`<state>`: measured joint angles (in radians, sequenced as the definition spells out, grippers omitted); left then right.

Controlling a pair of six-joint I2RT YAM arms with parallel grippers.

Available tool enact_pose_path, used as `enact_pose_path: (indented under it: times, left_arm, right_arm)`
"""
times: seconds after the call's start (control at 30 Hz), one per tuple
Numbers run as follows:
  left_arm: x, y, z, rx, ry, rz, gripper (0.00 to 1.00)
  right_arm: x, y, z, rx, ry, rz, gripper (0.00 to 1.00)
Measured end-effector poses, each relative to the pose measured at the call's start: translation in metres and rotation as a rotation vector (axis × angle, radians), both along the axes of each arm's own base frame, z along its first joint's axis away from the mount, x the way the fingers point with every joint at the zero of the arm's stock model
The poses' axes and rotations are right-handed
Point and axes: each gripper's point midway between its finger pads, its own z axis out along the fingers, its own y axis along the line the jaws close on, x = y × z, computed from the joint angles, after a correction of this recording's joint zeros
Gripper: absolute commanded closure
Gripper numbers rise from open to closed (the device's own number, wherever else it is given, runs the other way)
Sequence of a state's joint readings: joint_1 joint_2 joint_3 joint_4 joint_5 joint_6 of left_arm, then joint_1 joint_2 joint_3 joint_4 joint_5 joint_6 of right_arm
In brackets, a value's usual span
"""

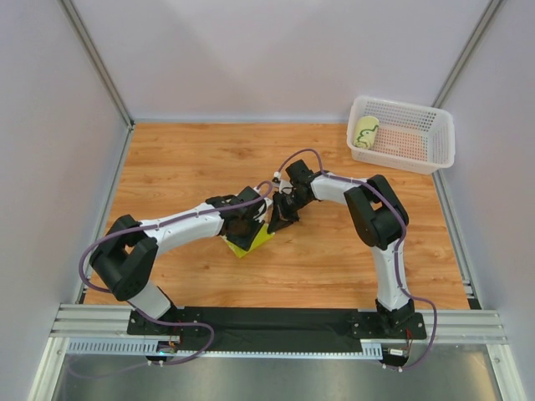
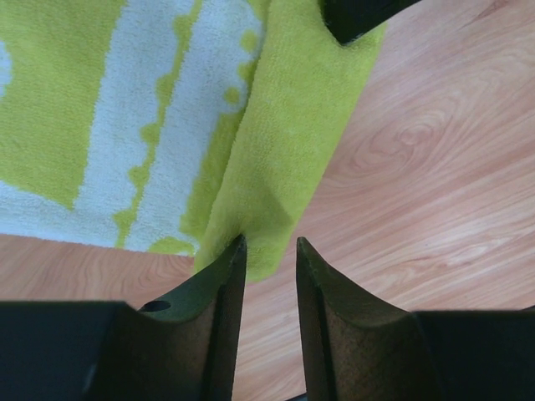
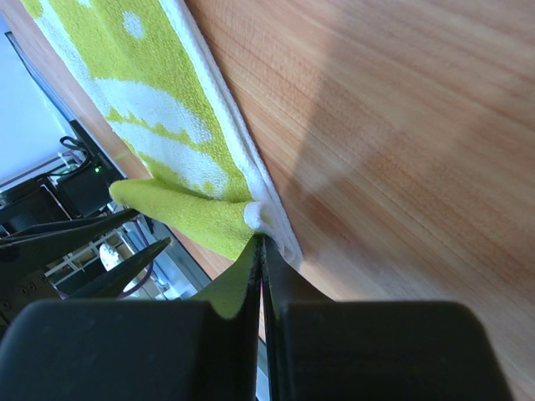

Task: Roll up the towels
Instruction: Roll the towel

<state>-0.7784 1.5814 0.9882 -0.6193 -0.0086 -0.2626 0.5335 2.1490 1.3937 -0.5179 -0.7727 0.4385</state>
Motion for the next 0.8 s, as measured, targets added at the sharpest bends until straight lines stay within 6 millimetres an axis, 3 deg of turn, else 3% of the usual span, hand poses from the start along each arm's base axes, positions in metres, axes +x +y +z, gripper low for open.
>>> enact_pose_path:
  times: [0.27, 0.43, 0.63, 0.8]
  left_arm:
    - [0.007, 0.010, -0.001, 0.051, -0.035, 0.023, 0.57]
    - [0.005, 0.016, -0.013, 0.099, -0.012, 0.027, 0.54]
    - [0.002, 0.017, -0.020, 0.115, 0.013, 0.028, 0.41]
    - [-0.002, 0.018, -0.023, 0.118, 0.031, 0.030, 0.39]
  right_arm:
    - [0.000, 0.000, 0.000, -0.001, 0.000, 0.000, 1.00]
    - [0.000, 0.000, 0.000, 0.000, 0.000, 0.001, 1.00]
    - [0.000, 0.000, 0.001, -0.001, 0.001, 0.001, 1.00]
    - [0.009, 0.005, 0.012, 0.006, -0.020, 0.000, 0.99]
